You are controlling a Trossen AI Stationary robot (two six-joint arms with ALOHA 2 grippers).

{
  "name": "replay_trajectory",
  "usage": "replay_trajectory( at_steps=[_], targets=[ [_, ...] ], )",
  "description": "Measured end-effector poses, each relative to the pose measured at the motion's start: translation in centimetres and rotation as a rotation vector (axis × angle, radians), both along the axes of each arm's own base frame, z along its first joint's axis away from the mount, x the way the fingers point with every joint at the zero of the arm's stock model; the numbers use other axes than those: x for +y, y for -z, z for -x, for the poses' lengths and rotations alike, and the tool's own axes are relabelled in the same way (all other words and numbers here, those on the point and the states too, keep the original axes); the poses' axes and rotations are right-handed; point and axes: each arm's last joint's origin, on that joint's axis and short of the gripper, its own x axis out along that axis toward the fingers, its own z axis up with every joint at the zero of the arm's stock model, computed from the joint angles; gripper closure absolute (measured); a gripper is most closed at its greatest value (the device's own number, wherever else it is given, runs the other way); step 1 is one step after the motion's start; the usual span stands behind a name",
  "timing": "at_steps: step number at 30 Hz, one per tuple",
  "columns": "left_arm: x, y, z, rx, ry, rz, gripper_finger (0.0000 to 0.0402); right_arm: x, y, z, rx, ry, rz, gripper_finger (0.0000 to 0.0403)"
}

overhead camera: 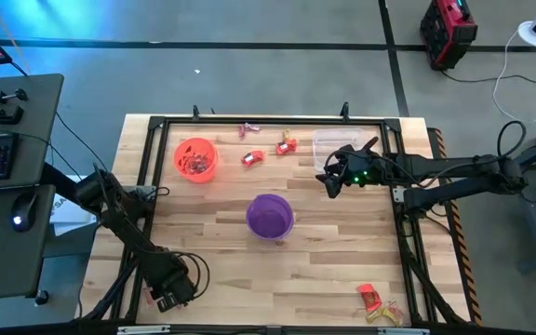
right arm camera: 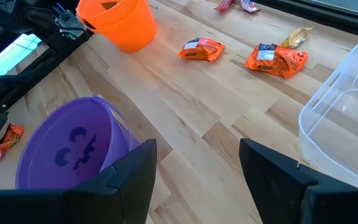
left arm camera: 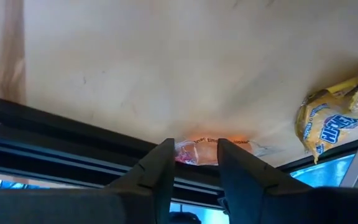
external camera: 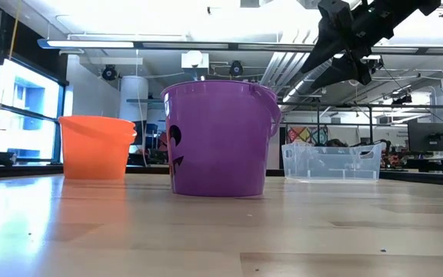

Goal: Sort candy by brand, put in halloween buckets
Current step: Put the orange gummy into the orange bucket

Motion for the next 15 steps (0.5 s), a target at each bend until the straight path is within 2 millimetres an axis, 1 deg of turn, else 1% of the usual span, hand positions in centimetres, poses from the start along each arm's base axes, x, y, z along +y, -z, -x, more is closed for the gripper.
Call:
replay_trajectory(
  at_steps=[2, 5, 10, 13, 15],
  targets=[
    [-0.2, 0.0, 0.0, -0.013, 0.006, 0.009, 0.03, 0.0, 0.0, 0.0, -0.001, 0.001, -0.002, 0.0179],
    [-0.4, 0.0, 0.1, -0.027, 0.015, 0.015, 0.0322, 0.0, 0.0, 0.0, -0.002, 0.002, -0.003, 0.0179],
    [-0.7, 0.1, 0.3, -0.046, 0.032, 0.028, 0.039, 0.0, 0.0, 0.0, -0.001, 0.002, -0.003, 0.0179],
    [-0.6, -0.4, 0.0, -0.075, 0.042, 0.057, 0.0396, 0.0, 0.0, 0.0, 0.0, 0.002, -0.003, 0.0179],
    [-0.4, -1.2, -0.3, -0.112, 0.042, 0.075, 0.04, 0.0, 0.0, 0.0, 0.0, 0.002, -0.003, 0.0179]
  ],
)
